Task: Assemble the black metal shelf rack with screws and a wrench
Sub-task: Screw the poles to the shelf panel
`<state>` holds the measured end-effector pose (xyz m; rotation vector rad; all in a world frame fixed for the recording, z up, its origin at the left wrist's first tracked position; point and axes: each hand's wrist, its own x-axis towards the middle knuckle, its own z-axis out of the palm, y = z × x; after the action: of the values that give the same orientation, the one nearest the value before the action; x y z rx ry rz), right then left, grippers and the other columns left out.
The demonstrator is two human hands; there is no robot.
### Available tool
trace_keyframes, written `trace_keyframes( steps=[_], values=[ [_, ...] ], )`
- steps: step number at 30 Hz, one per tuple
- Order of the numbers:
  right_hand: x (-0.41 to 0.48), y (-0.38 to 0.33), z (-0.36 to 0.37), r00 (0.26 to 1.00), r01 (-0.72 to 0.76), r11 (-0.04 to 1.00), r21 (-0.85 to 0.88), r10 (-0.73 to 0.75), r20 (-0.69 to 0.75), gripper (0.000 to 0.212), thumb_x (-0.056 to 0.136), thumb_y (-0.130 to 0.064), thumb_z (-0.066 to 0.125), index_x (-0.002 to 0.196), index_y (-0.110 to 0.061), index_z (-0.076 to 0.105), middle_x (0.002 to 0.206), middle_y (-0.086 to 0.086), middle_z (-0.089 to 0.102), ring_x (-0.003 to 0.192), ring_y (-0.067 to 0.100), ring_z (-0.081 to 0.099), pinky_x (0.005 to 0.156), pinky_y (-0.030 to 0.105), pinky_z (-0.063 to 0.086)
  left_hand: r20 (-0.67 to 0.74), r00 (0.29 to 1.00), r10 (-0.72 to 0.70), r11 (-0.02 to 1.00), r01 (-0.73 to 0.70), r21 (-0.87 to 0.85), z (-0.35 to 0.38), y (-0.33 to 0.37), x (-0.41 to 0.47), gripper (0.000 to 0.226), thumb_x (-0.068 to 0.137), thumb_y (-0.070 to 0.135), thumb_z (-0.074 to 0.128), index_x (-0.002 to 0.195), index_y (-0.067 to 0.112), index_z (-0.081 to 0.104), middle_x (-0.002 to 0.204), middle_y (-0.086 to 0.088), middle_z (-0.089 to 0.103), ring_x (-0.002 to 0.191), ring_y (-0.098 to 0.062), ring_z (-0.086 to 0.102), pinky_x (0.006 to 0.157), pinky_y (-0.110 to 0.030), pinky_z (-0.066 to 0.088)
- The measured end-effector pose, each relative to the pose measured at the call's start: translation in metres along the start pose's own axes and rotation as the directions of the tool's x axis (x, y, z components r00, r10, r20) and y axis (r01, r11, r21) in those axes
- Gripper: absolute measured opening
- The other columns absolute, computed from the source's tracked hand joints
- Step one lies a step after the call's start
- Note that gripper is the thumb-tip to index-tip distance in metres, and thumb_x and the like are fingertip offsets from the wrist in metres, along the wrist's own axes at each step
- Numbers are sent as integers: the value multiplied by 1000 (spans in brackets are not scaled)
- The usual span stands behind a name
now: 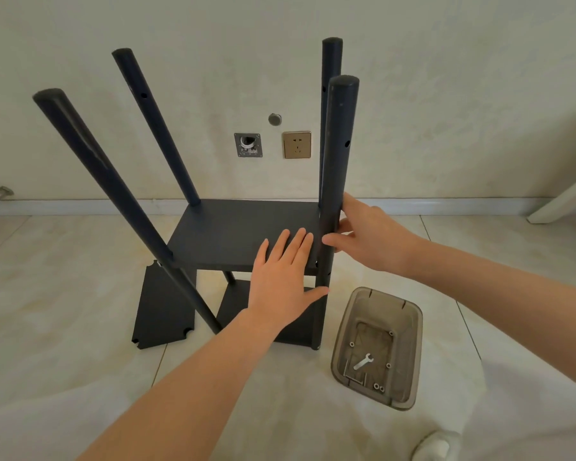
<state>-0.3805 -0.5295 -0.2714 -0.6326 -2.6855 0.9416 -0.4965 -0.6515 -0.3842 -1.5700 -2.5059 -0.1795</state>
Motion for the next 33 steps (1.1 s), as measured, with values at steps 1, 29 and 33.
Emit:
trace_keyframes(
  steps=[1, 29, 33],
  values=[
    [0, -1, 0, 1000, 2, 1000, 8, -2, 5, 53, 96, -23, 61, 142, -23, 35, 123, 4, 65, 101, 21, 68, 53, 3, 42, -10, 1000, -5, 1000, 5, -3, 1, 1, -1, 95, 85, 83, 38, 160, 27, 17, 167, 6, 16, 155, -20, 10, 123, -46, 3],
    [-11, 110, 55, 624, -468, 823, -321, 565, 539, 20, 94, -25, 63, 87, -8, 67, 66, -1, 61, 65, 18, 58, 58, 22, 51, -360, 933, 15, 998, -39, -58, 25, -1, -6, 72, 91, 72, 45, 140, 21, 58, 147, 1, 54, 142, -26, 43, 116, -49, 32],
    [-26, 140, 118, 594, -584, 762, -280, 636, 492, 29, 98, -30, 56, 82, -7, 61, 77, 4, 64, 64, 16, 60, 57, 23, 48, -374, 927, 17, 997, -45, -66, 27, -1, -5, 71, 91, 72, 47, 139, 21, 59, 146, 3, 55, 142, -25, 43, 115, -45, 30]
  ],
)
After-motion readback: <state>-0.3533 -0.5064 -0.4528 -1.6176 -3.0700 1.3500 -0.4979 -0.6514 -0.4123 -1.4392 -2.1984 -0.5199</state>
